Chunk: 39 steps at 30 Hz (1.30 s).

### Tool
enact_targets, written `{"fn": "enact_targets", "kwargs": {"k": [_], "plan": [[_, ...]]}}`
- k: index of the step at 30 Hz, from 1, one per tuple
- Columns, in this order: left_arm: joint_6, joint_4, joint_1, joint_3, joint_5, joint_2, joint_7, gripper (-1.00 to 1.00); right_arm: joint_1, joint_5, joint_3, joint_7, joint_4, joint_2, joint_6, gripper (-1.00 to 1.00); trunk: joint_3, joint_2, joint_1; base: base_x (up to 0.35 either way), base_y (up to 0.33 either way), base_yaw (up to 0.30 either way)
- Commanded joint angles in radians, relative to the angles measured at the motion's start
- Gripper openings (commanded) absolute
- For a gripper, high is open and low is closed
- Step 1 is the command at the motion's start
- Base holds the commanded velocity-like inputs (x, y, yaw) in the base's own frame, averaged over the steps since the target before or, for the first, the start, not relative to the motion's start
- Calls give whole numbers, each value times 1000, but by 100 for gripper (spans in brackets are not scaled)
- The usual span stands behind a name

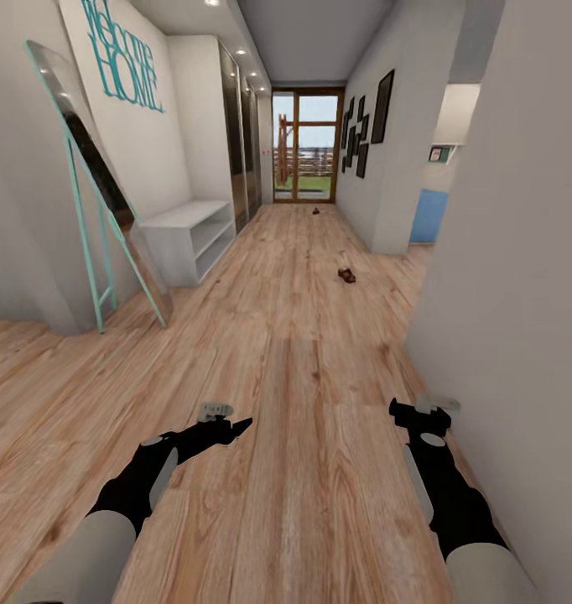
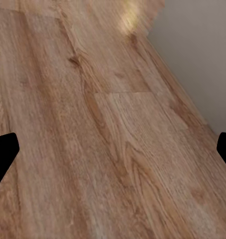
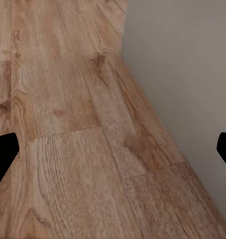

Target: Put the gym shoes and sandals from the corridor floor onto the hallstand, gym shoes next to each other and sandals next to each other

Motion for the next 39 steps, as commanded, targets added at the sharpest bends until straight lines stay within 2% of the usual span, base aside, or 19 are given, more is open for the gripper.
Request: {"fn": "enact_targets", "kwargs": {"k": [1, 26, 39], "plan": [[9, -1, 0, 4, 3, -1, -6, 100, 0, 3, -1, -1, -2, 1, 7, 100, 1, 0, 0, 345, 0, 0], [9, -1, 0, 4, 4, -1, -6, 100, 0, 5, 0, -1, -2, 1, 7, 100, 40, 0, 0, 345, 0, 0], [9, -1, 0, 4, 4, -1, -6, 100, 0, 5, 2, 0, -1, -1, 7, 100, 45, 0, 0, 345, 0, 0]]}}
